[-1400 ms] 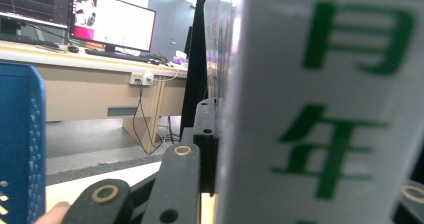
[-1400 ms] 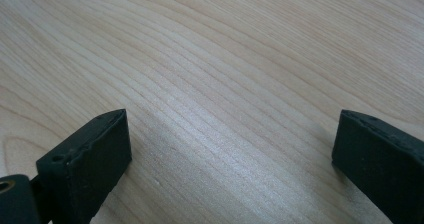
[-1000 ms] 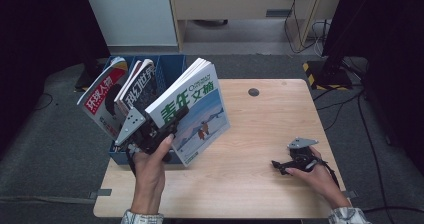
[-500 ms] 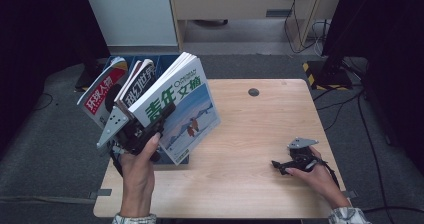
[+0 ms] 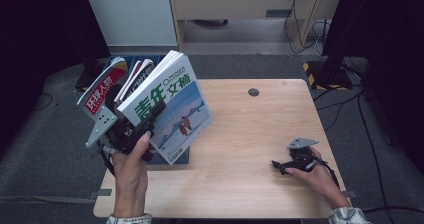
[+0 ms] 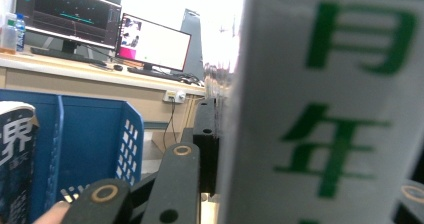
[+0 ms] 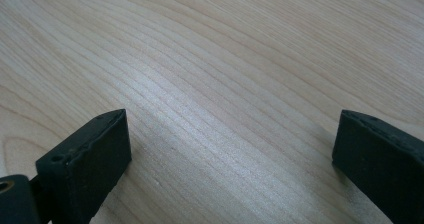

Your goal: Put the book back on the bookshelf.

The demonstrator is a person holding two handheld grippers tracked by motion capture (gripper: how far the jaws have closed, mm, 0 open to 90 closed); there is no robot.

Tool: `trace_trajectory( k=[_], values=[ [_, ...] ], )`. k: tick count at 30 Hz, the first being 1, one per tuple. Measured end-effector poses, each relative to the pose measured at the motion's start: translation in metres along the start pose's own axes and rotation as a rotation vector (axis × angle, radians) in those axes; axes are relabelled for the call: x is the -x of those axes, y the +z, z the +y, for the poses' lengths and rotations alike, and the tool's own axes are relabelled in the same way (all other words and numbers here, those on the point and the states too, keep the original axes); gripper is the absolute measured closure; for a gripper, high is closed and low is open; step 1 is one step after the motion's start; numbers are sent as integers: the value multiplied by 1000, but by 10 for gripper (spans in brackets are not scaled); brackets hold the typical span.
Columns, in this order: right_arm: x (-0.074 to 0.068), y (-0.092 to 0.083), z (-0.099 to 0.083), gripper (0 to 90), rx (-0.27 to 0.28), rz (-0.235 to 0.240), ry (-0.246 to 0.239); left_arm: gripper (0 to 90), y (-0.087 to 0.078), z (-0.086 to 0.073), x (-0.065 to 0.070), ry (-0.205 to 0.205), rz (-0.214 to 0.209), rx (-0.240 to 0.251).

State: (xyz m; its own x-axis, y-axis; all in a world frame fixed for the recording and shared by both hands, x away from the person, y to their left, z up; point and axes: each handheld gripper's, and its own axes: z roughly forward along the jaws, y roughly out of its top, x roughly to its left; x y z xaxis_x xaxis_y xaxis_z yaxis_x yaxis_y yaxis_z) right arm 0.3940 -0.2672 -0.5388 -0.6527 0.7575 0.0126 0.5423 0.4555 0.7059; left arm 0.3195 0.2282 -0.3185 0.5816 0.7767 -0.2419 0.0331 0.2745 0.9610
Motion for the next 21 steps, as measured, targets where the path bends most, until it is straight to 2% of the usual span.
trace_trajectory(
  k=[8, 13, 18, 21],
  values=[
    [0, 0, 0, 25, 0, -1, 0, 733, -7, 4, -10, -18, 37, 0],
    [0, 0, 0, 26, 0, -1, 0, 733, -13, 8, -14, -13, 59, 3],
    [0, 0, 0, 25, 0, -1, 0, 733, -17, 12, -15, -1, 65, 8],
    [0, 0, 0, 25, 0, -2, 0, 733, -19, 14, -17, -12, 64, 13]
  ],
)
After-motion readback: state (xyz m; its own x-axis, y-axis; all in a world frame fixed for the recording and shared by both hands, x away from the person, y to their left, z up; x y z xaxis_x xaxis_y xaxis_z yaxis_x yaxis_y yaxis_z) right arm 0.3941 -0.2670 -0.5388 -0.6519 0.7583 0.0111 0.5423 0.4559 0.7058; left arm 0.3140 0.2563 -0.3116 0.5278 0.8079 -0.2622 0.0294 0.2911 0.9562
